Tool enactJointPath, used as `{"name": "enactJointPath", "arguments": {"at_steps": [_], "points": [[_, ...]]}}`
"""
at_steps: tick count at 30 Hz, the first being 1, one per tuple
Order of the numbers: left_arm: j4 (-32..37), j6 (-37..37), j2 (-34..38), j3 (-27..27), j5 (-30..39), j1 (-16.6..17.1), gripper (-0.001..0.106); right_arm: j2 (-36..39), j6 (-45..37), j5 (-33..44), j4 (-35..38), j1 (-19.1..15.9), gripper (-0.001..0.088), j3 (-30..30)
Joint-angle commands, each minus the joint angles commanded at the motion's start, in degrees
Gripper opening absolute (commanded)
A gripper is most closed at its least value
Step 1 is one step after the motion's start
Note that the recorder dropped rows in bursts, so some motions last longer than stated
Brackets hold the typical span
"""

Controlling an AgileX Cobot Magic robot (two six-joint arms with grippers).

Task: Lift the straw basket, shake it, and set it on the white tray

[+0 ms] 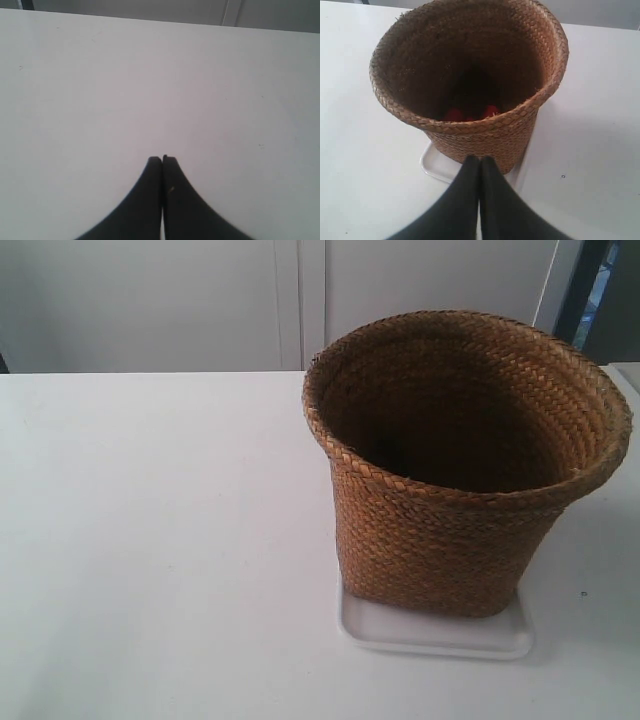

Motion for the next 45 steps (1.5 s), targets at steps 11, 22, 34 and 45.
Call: {"name": "enactJointPath", "arguments": {"at_steps": [11,22,34,45], "points": [[0.0,0.0,0.0,0.0,0.0,0.0,0.0,0.0,0.0,0.0,0.0,0.0,0.0,0.0],[0.0,0.0,0.0,0.0,0.0,0.0,0.0,0.0,0.0,0.0,0.0,0.0,0.0,0.0],[0.0,0.0,0.0,0.0,0.0,0.0,0.0,-0.3,0.0,0.0,0.0,0.0,0.0,0.0],[0.0,0.0,0.0,0.0,0.0,0.0,0.0,-7.0,-6.1,-17.7,-3.1,0.0,0.0,5.3]]}}
